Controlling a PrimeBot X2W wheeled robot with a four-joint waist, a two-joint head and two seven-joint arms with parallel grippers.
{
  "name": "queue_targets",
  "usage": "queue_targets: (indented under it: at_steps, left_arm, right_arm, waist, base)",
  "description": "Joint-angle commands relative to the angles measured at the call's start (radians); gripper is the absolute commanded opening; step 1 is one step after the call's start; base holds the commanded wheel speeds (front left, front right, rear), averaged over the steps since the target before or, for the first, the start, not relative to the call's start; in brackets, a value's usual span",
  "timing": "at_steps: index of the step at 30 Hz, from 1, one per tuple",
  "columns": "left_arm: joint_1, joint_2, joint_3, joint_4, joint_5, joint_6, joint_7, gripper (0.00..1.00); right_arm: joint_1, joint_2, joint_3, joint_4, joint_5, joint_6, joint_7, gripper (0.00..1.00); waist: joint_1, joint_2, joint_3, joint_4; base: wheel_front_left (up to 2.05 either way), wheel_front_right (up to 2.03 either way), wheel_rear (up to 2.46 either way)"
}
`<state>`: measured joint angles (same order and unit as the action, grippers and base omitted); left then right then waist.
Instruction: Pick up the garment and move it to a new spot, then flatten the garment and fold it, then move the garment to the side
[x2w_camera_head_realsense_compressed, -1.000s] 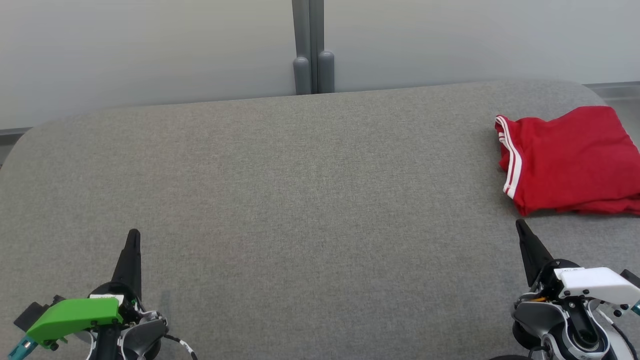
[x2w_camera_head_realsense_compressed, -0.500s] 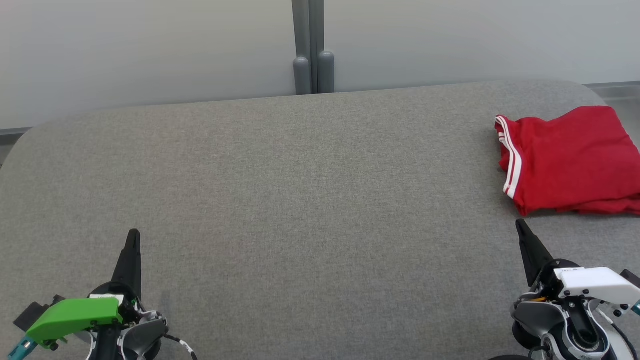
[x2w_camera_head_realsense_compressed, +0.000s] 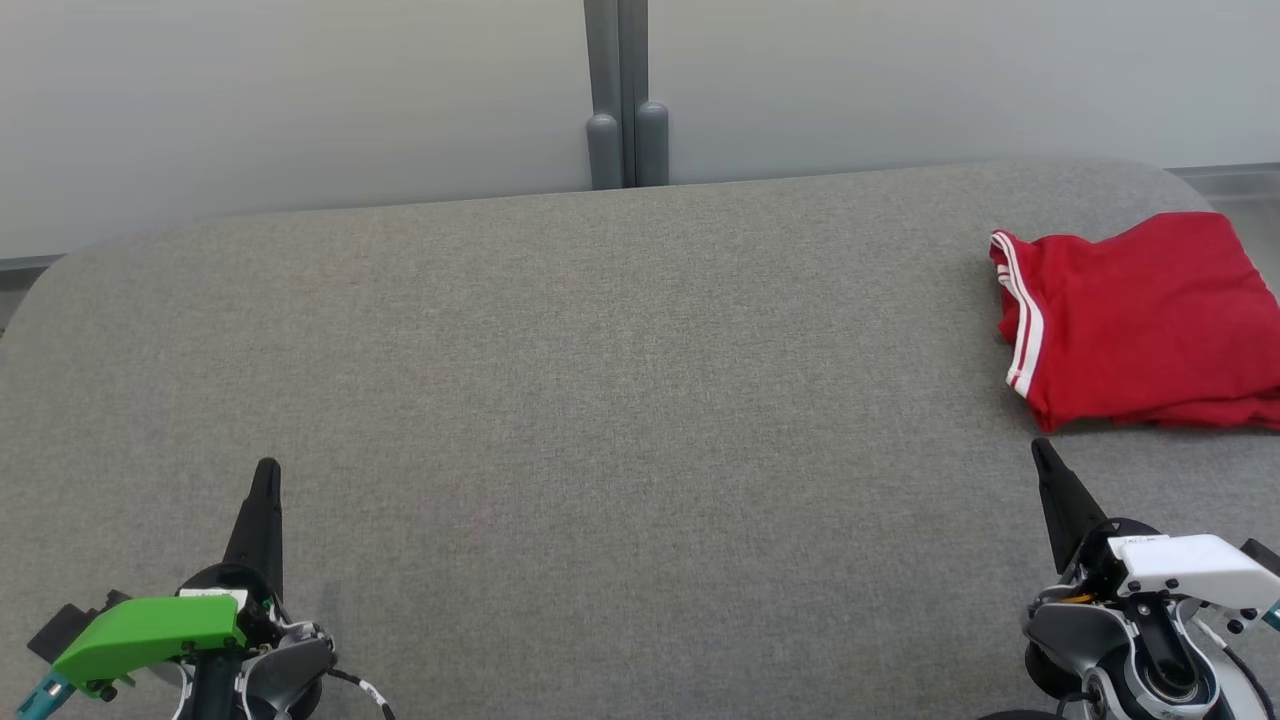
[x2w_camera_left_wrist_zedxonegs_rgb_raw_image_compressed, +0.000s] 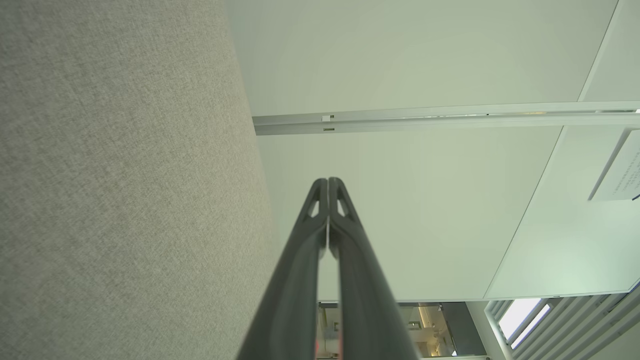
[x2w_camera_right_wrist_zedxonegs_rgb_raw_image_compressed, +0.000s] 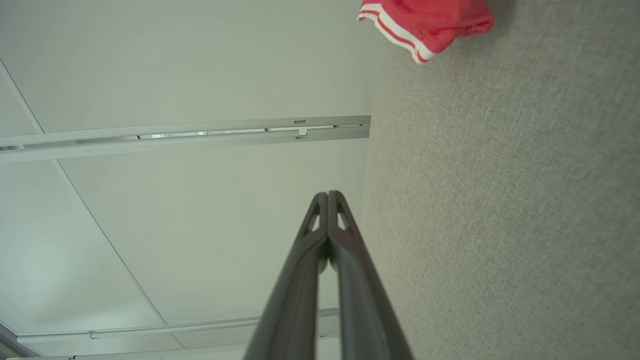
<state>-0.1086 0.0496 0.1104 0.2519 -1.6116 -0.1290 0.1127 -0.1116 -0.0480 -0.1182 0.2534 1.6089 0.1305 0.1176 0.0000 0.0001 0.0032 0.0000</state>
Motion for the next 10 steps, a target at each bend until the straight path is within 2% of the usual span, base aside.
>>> queue_targets:
  at_steps: [1, 10]
  left_arm:
    - [-0.013, 0.001, 0.003, -0.003, -0.002, -0.003, 0.0, 0.0]
    - [-0.013, 0.001, 0.003, -0.004, -0.002, -0.003, 0.0, 0.0]
  right_arm:
    - [-0.009, -0.004, 0.001, -0.003, 0.006, 0.0, 0.003, 0.0]
    - [-0.009, -0.004, 0.001, -0.003, 0.006, 0.0, 0.003, 0.0]
  waist:
    - [0.0, -0.0001, 0.0, 0.0]
    - [0.0, -0.0001, 0.0, 0.0]
  base:
    - [0.0, 0.0, 0.0]
    - [0.0, 0.0, 0.0]
